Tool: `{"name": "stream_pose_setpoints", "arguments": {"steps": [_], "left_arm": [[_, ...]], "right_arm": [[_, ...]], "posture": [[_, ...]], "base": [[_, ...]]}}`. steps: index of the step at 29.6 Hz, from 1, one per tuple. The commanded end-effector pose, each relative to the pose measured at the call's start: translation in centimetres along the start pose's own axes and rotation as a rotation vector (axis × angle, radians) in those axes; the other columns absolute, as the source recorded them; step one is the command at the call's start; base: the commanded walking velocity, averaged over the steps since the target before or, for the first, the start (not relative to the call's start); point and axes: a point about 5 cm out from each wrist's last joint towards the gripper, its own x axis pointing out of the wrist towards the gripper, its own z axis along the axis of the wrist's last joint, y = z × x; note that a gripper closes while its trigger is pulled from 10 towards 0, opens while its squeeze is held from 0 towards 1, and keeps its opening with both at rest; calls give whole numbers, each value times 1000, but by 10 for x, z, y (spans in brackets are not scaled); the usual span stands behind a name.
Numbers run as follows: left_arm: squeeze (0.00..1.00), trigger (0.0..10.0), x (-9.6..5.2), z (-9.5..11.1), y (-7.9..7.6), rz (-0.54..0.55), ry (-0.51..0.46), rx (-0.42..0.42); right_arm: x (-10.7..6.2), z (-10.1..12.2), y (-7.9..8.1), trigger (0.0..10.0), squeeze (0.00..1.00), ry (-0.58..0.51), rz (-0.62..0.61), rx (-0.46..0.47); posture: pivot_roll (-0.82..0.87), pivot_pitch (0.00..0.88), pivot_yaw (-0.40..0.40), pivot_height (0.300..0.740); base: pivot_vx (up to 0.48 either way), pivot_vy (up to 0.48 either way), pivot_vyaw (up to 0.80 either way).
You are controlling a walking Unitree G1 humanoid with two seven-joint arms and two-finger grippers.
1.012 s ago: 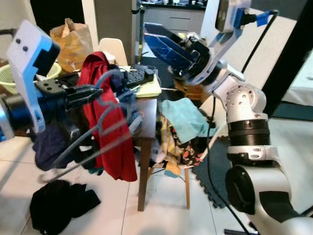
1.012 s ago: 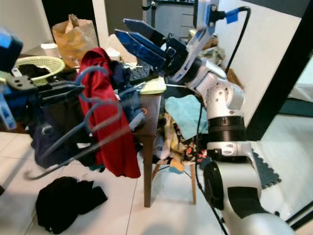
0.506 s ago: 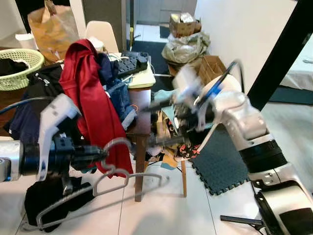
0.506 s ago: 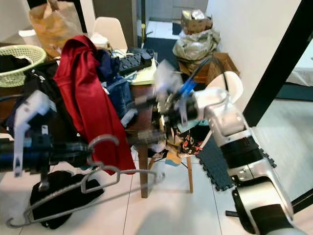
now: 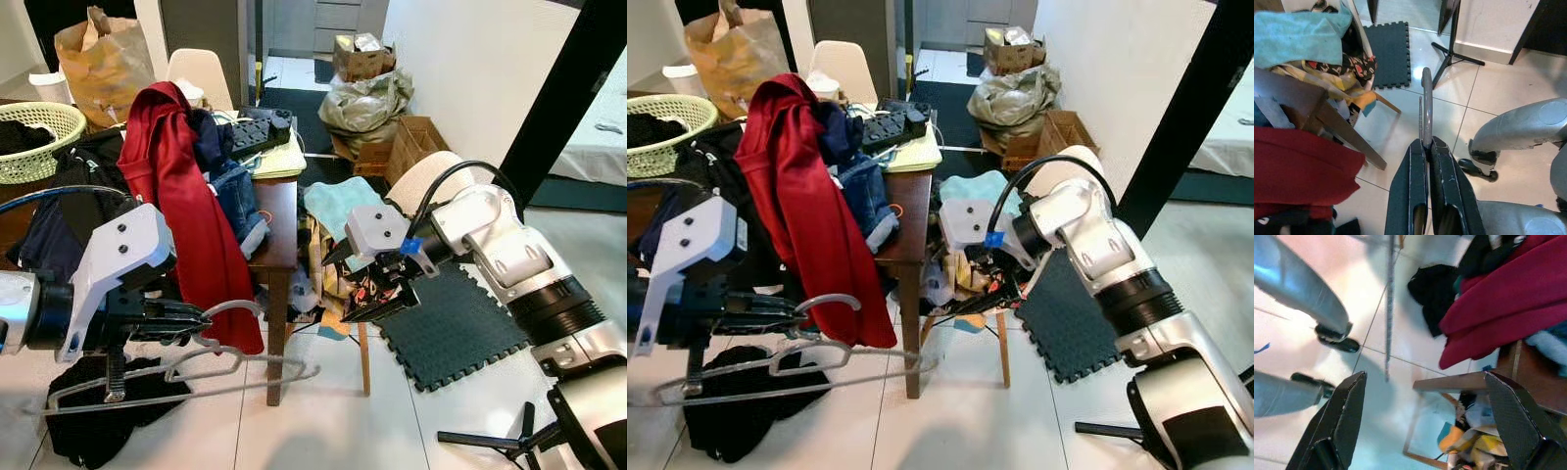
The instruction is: Hang hanger
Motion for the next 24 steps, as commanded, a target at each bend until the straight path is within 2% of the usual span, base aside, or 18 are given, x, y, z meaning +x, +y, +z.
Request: {"name": "stream_pose_setpoints", "arguments": {"steps": [1, 2, 4, 7, 12, 17, 21, 24], "left_arm": [[0, 10000, -6, 10, 2, 18, 2, 82], [0, 10000, -9, 18, 3, 22, -50, 109], [0, 10000, -12, 21, 3, 19, -79, 127], [0, 10000, -14, 23, 3, 20, -98, 137], [0, 10000, -18, 29, 11, 60, -141, 181], [0, 10000, -12, 29, 12, 58, -188, 191], [0, 10000, -11, 28, 12, 54, -194, 191], [0, 10000, -6, 27, 12, 42, -218, 187]], "right_arm": [[8, -7, 5, 10000, 0, 25, 23, 11], [17, -9, 9, 10000, 0, 5, 47, 32], [23, -8, 12, 10000, 0, -34, 70, 47], [27, -5, 15, 10000, 0, -73, 92, 56], [38, 2, 30, 10000, 0, -130, 191, 40], [45, 24, 24, 10000, 0, -262, 155, 45], [45, 28, 24, 10000, 0, -284, 152, 43], [50, 40, 21, 10000, 0, -328, 122, 36]], "posture": [[98, 0, -75, 740], [100, 0, -78, 740], [100, 0, -77, 740], [100, 0, -78, 740], [92, 0, -84, 740], [86, 0, -83, 740], [85, 0, -85, 740], [78, 0, -81, 740]], "base": [[0, 0, 0], [0, 0, 0], [0, 0, 0], [0, 0, 0], [0, 0, 0], [0, 0, 0], [0, 0, 0], [0, 0, 0]]}}
